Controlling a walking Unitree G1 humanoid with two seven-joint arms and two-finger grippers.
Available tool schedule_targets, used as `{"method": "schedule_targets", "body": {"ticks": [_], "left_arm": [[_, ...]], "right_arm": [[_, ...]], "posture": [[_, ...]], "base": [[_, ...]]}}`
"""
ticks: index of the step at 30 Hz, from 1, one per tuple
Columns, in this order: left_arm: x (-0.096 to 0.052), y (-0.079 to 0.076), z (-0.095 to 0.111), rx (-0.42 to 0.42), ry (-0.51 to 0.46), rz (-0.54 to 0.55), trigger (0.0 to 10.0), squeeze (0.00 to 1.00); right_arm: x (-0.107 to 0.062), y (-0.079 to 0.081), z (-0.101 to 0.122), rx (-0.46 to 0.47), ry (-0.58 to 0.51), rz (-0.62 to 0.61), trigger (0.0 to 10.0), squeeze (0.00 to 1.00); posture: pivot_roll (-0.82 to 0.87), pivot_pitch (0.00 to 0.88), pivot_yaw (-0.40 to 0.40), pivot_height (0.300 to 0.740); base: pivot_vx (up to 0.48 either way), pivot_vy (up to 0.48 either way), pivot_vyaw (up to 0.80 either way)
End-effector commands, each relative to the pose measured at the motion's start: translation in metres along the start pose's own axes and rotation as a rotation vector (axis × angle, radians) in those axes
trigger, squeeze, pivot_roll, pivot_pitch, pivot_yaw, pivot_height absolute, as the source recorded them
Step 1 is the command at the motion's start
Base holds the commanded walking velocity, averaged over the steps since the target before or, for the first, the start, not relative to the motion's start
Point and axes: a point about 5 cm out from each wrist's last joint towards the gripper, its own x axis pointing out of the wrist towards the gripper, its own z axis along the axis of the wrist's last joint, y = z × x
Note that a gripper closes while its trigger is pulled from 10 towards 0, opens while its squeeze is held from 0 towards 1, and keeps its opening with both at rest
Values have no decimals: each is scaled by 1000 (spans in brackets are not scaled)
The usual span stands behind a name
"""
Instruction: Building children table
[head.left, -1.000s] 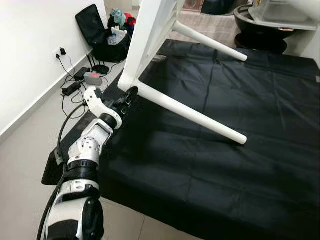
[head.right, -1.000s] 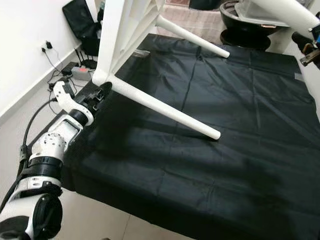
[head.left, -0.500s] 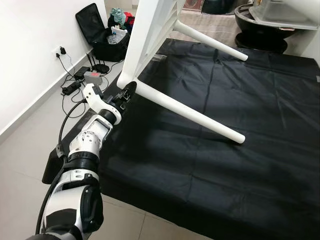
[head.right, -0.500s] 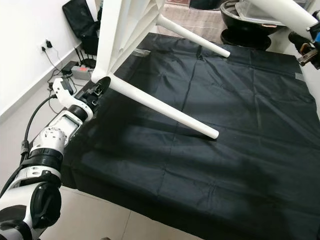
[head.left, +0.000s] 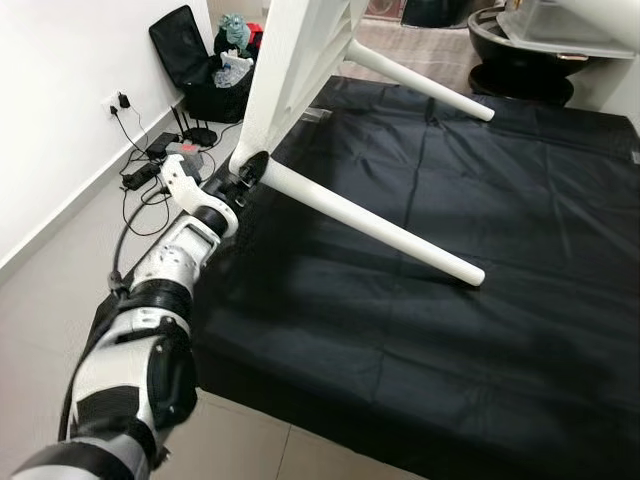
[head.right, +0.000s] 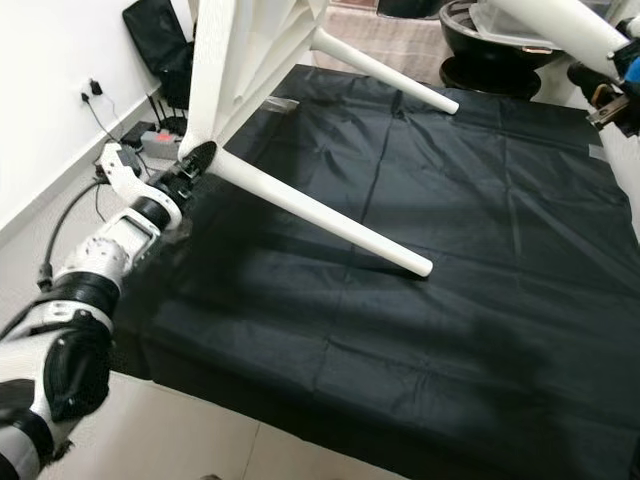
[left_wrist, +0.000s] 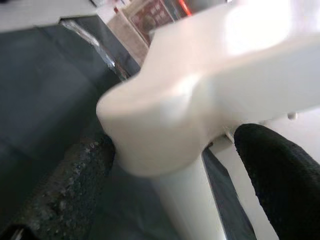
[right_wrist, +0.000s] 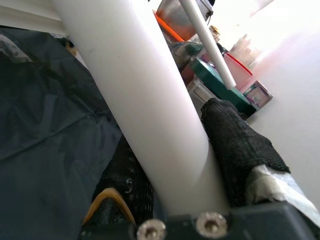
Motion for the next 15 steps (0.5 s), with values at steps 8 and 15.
{"method": "schedule_targets", "body": {"ticks": [8, 15], "left_arm": [[2, 3, 17, -99, -64, 35, 0, 0], [1, 7, 5, -174, -54, 54, 0, 0]], "right_arm": [[-8, -8, 14, 172, -84, 45, 10000, 0], [-9, -11, 17, 168, -82, 50, 10000, 0]], "posture": [[-243, 178, 15, 740], [-243, 193, 11, 740]], "base": [[0, 0, 0], [0, 0, 0]]}}
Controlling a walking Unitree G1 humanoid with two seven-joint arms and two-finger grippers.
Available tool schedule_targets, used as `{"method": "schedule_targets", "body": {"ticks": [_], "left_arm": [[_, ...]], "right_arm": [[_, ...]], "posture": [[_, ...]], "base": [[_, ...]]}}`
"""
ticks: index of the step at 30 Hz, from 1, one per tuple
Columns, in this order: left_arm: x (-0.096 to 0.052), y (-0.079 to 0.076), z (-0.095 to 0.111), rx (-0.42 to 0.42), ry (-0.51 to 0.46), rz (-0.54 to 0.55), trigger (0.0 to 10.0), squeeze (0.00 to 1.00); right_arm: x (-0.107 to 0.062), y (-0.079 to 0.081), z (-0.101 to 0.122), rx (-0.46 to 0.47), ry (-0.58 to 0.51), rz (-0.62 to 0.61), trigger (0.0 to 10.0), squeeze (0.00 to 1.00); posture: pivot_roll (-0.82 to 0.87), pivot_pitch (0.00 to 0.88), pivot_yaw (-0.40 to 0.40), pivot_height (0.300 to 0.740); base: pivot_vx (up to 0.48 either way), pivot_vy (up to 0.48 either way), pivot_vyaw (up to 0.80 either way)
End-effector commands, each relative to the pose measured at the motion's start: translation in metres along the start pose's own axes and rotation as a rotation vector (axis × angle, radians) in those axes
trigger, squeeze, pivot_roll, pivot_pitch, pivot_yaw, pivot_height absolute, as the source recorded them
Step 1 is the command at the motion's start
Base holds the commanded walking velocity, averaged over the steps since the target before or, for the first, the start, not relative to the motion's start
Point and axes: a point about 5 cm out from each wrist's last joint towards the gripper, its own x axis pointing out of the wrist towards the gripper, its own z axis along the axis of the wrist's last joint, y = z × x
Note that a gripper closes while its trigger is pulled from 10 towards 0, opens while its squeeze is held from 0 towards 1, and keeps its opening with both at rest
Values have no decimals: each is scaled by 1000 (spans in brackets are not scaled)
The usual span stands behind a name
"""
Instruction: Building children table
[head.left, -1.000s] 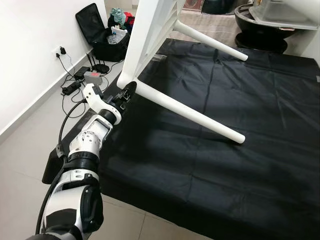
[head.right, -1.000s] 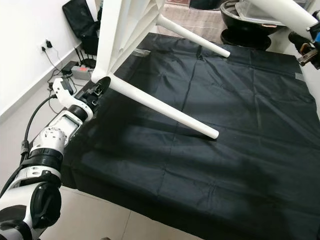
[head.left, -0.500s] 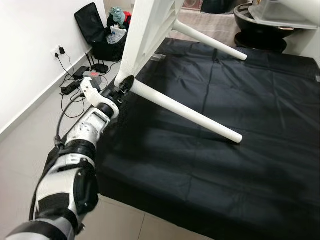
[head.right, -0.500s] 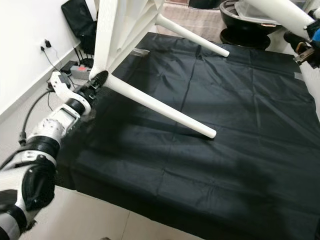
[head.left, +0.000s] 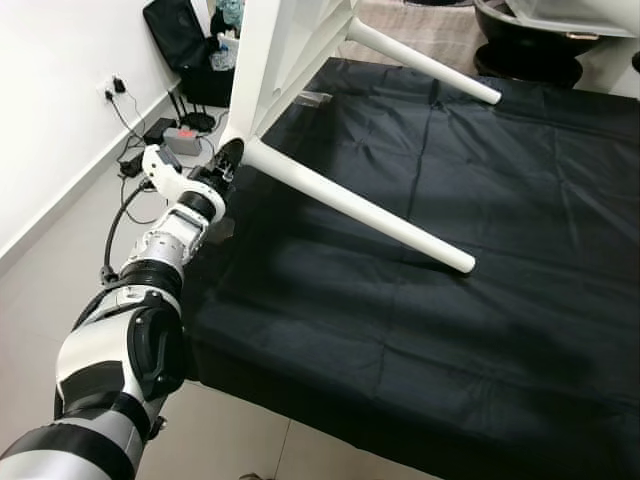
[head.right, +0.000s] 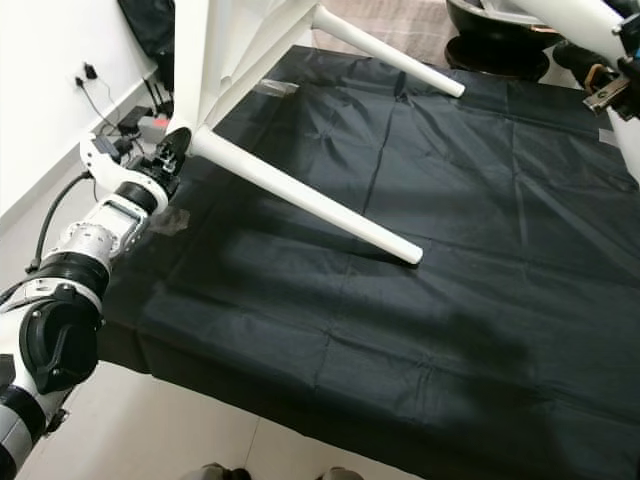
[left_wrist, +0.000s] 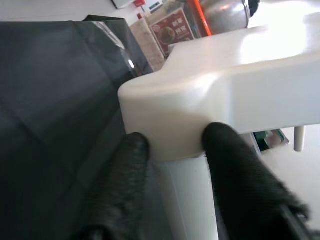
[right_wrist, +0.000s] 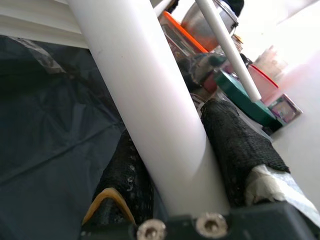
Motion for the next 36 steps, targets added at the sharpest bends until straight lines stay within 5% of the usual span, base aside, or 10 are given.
{"method": "schedule_targets", "body": {"ticks": [1, 2, 3, 4, 8, 9, 10, 21, 27, 36], "left_arm": [[0, 1, -10, -24, 26, -5, 0, 0], [-1, 2, -16, -31, 42, -10, 1725, 0], [-1, 2, -16, -31, 42, -10, 1725, 0], [-2, 3, -22, -42, 56, -10, 10000, 0], [-3, 5, -26, -52, 66, -3, 10000, 0], [-4, 6, -30, -62, 73, 0, 10000, 965], [-4, 5, -33, -80, 76, -11, 10000, 1000], [-15, -3, -62, -72, 175, -157, 10000, 1000], [-55, -7, -77, -59, 256, -226, 10000, 1000], [-91, -17, -87, -52, 278, -218, 10000, 1000]], "right_arm": [[-1, -6, -7, 166, -8, -11, 10000, 0], [0, -6, -6, 168, -10, -8, 10000, 0], [0, -6, -6, 168, -10, -8, 10000, 0], [1, -4, -6, 172, -13, -4, 10000, 0], [1, -3, -5, 176, -16, -2, 10000, 0], [2, -2, -5, 179, -19, 0, 10000, 0], [3, -2, -4, 183, -24, -2, 10000, 0], [-5, 23, 4, 52, -119, 246, 10000, 0], [-7, 17, -1, -186, -53, 322, 10000, 0], [-7, 10, -8, -165, -21, 309, 10000, 0]], "posture": [[-243, 193, 11, 740], [-241, 194, 9, 740], [-241, 194, 9, 740], [-235, 187, 7, 740], [-234, 186, 7, 740], [-231, 181, 9, 740], [-228, 178, 12, 740], [-186, 155, 24, 740], [-155, 126, 31, 740], [-123, 109, 18, 740]], "base": [[0, 0, 0], [0, 0, 0], [0, 0, 0], [0, 0, 0], [0, 0, 0], [0, 0, 0], [0, 0, 0], [0, 0, 0], [0, 0, 0], [0, 0, 0]]}}
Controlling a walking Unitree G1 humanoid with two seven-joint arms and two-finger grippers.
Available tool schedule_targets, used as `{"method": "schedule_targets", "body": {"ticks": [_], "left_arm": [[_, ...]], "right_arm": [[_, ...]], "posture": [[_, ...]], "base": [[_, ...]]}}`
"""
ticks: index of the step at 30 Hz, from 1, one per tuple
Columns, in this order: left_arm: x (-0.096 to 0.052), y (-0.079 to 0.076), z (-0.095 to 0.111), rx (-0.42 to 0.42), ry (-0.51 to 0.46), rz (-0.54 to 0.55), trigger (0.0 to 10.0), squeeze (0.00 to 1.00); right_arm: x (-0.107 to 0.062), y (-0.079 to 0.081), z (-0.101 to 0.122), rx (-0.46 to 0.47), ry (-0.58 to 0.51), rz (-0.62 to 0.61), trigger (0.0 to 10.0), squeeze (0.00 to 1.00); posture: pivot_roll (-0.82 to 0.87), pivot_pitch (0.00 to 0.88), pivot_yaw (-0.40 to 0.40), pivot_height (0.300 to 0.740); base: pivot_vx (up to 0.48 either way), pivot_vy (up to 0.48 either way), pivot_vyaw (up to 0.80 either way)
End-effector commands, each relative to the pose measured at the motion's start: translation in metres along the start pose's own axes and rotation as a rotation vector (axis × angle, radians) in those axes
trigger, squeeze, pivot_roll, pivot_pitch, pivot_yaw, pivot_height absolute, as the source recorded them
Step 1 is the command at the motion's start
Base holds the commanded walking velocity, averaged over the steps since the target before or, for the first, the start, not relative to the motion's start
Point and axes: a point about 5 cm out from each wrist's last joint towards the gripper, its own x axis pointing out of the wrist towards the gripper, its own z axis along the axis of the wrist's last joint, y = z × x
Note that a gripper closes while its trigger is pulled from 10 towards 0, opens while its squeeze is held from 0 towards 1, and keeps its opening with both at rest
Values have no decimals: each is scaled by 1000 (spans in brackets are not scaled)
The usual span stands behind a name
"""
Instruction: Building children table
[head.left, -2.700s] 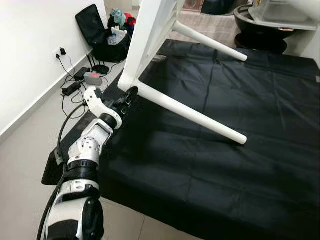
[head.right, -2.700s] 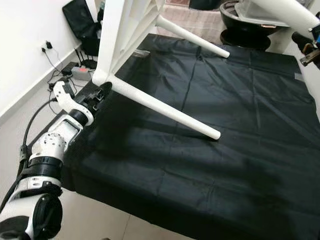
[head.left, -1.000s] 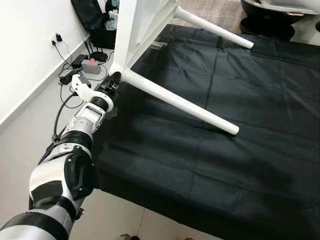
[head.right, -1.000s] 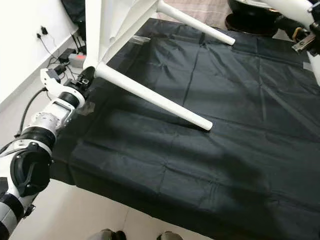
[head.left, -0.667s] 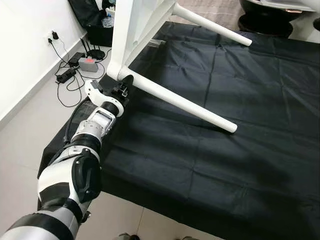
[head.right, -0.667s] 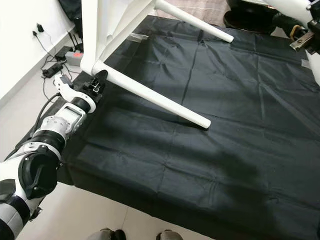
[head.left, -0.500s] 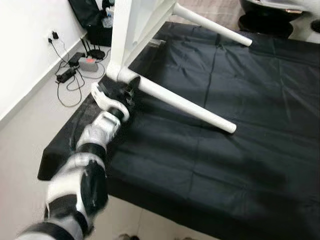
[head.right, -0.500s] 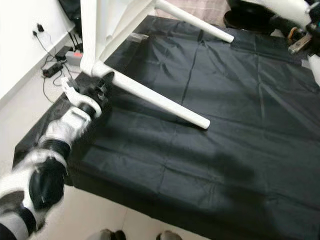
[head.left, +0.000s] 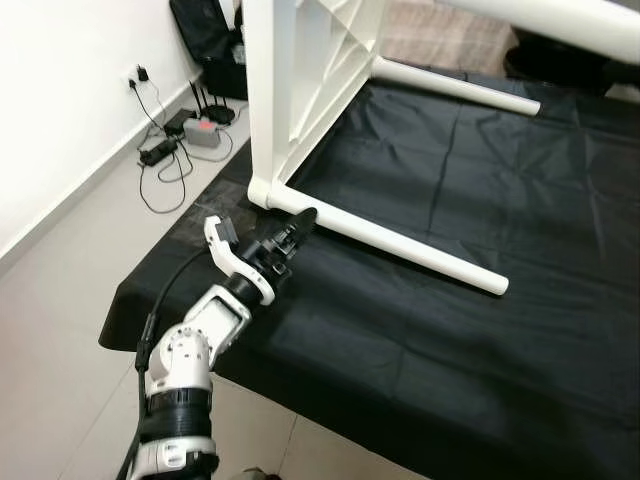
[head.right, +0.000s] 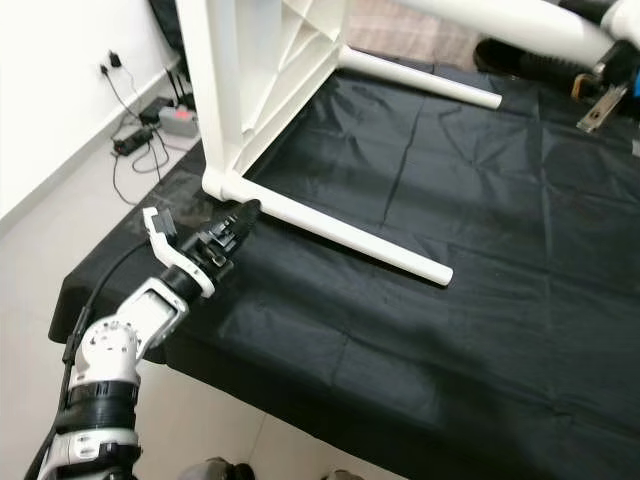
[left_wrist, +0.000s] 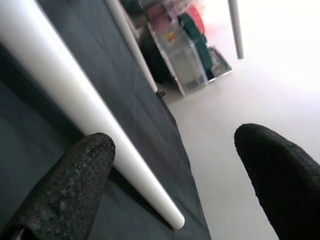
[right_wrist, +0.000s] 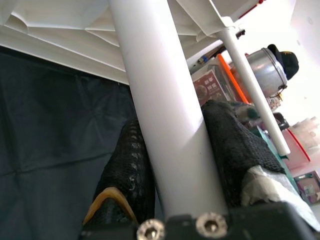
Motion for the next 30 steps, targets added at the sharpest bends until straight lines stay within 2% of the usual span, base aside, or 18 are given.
{"method": "schedule_targets", "body": {"ticks": [1, 4, 6, 7, 9, 10, 12, 13, 14, 15, 22, 23, 28, 29, 30], "left_arm": [[-7, 0, -1, -9, -2, 18, 10000, 1000], [-15, -2, -1, -2, -8, 47, 10000, 1000], [-16, -2, 0, 0, -10, 54, 10000, 1000], [-19, -1, 1, 4, -18, 68, 10000, 1000], [-20, -1, 2, 6, -24, 77, 10000, 1000], [-22, -1, 4, 11, -31, 86, 10000, 761], [-22, -1, 4, 11, -31, 86, 10000, 761], [-23, 0, 6, 15, -39, 96, 10000, 502], [-25, 0, 7, 18, -45, 102, 10000, 314], [-26, 0, 9, 20, -53, 108, 10000, 0], [-29, 0, 9, 20, -61, 123, 10000, 0], [-31, 1, 8, 25, -59, 135, 10000, 0], [-36, 3, 9, 54, -52, 161, 10000, 0], [-38, 5, 9, 70, -53, 174, 10000, 0], [-38, 5, 9, 70, -53, 174, 10000, 0]], "right_arm": [[4, 12, -15, 77, 44, 92, 10000, 0], [-7, 21, -14, 97, 9, 229, 10000, 0], [-7, 21, -14, 104, 7, 233, 10000, 0], [-4, 24, -16, 118, 3, 238, 10000, 506], [-1, 26, -17, 128, 1, 241, 10000, 506], [2, 29, -17, 136, -1, 240, 10000, 1000], [2, 29, -17, 136, -1, 240, 10000, 1000], [4, 30, -18, 138, -8, 238, 10000, 1000], [6, 31, -17, 140, -18, 239, 10000, 1000], [7, 29, -16, 138, -37, 233, 10000, 1000], [4, 23, -7, 170, -132, 226, 10000, 1000], [5, 24, 4, 184, -209, 211, 10000, 1000], [15, 26, 14, 178, -261, 139, 10000, 1000], [18, 25, 15, 190, -275, 101, 10000, 494], [18, 25, 15, 190, -275, 101, 10000, 494]], "posture": [[-123, 109, 18, 740], [-123, 111, 13, 740], [-124, 110, 14, 740], [-121, 110, 10, 740], [-121, 110, 10, 740], [-118, 108, 7, 740], [-118, 108, 7, 740], [-112, 105, 4, 740], [-113, 104, 1, 740], [-113, 104, 0, 740], [-115, 101, -7, 740], [-117, 99, -7, 740], [-117, 93, -11, 740], [-116, 89, -10, 740], [-116, 89, -10, 740]], "base": [[0, 0, 0], [0, 0, 0], [0, 0, 0], [0, 0, 0], [0, 0, 0], [0, 0, 0], [0, 0, 0], [0, 0, 0], [0, 0, 0], [0, 0, 0], [0, 0, 0], [0, 0, 0], [0, 0, 0], [0, 0, 0], [0, 0, 0]]}}
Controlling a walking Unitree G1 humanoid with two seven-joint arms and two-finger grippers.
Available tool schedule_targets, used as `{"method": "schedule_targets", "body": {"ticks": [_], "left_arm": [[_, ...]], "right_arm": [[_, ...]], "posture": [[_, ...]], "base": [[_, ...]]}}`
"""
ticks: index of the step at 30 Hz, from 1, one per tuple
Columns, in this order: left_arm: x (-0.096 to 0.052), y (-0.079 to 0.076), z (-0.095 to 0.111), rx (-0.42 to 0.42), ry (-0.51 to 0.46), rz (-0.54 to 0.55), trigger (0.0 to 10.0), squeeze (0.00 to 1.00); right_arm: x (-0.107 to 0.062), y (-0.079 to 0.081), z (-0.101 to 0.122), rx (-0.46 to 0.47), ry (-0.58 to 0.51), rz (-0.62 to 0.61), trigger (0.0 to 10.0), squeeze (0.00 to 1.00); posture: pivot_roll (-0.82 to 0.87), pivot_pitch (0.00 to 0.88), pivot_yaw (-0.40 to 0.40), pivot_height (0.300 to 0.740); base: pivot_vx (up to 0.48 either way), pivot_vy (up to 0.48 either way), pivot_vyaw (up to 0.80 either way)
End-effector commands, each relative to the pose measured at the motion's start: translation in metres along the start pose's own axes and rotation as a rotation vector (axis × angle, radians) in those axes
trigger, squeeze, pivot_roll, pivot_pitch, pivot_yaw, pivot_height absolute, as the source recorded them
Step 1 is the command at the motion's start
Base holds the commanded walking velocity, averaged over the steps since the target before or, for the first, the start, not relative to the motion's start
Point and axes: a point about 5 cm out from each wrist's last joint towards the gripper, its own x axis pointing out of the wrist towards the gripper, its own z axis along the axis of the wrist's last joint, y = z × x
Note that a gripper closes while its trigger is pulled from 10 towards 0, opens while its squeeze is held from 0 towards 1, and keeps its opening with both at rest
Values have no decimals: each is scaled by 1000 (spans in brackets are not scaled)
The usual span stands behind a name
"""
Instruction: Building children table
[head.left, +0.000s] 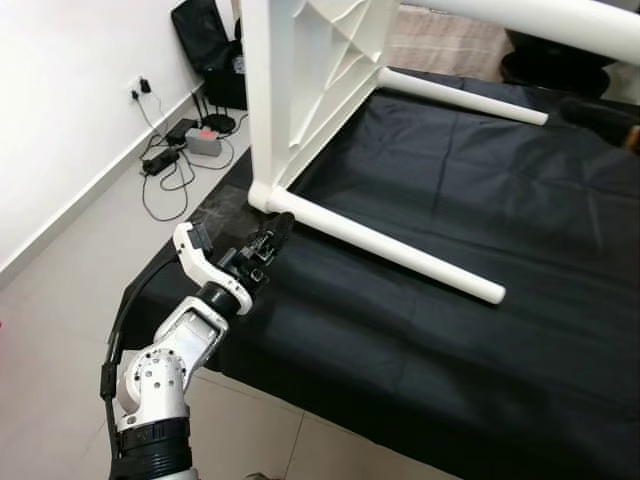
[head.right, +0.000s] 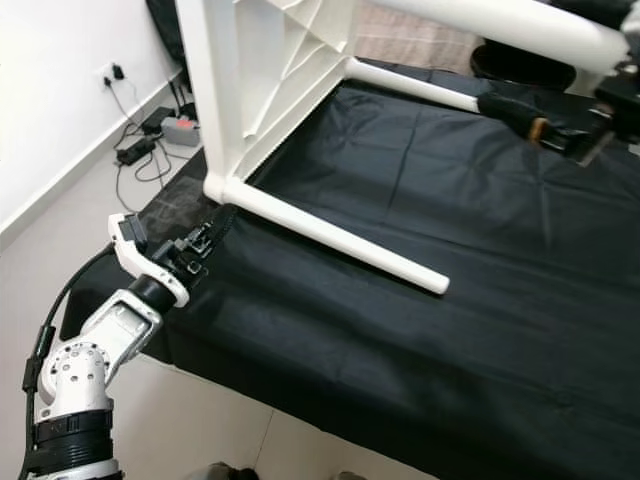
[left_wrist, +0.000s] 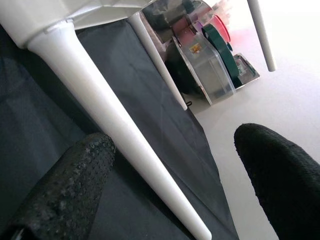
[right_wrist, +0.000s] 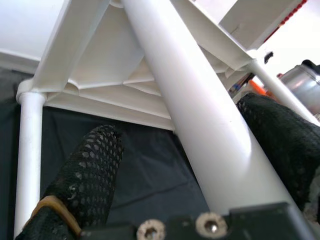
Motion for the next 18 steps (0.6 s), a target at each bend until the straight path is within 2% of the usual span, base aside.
{"method": "schedule_targets", "body": {"ticks": [1, 2, 4, 5, 7, 8, 11, 15, 16, 18], "left_arm": [[-8, 8, -2, 38, 8, 53, 10000, 0], [-8, 8, -2, 38, 8, 53, 10000, 0], [-12, 11, 0, 107, 10, 81, 10000, 0], [-12, 11, 0, 107, 10, 81, 10000, 0], [-15, 13, 2, 189, 14, 108, 10000, 0], [-18, 15, 3, 254, 30, 119, 10000, 0], [-19, 15, 3, 272, 36, 121, 10000, 0], [-19, 13, 0, 312, 71, 107, 10000, 0], [-19, 13, 0, 312, 71, 107, 10000, 0], [-18, 12, -2, 334, 85, 96, 10000, 0]], "right_arm": [[7, 9, 0, 18, -26, 11, 10000, 0], [7, 9, 0, 18, -26, 11, 10000, 0], [5, 12, -4, 69, -37, -2, 10000, 0], [5, 12, -4, 69, -37, -2, 10000, 0], [0, 20, -10, 130, -36, 12, 10000, 0], [-8, 24, -24, 172, 0, -12, 10000, 0], [-14, 24, -31, 194, 20, -37, 10000, 0], [-41, 29, -62, 238, 164, -65, 10000, 0], [-41, 29, -62, 238, 164, -65, 10000, 0], [-52, 32, -72, 254, 222, -66, 10000, 0]], "posture": [[-114, 88, -14, 740], [-114, 88, -14, 740], [-117, 87, -15, 740], [-117, 87, -15, 740], [-123, 85, -11, 740], [-129, 83, -4, 740], [-131, 82, -3, 740], [-142, 68, 15, 740], [-142, 68, 15, 740], [-152, 60, 25, 740]], "base": [[0, 0, 0], [0, 0, 0], [0, 0, 0], [0, 0, 0], [0, 0, 0], [0, 0, 0], [0, 0, 0], [0, 0, 0], [0, 0, 0], [0, 0, 0]]}}
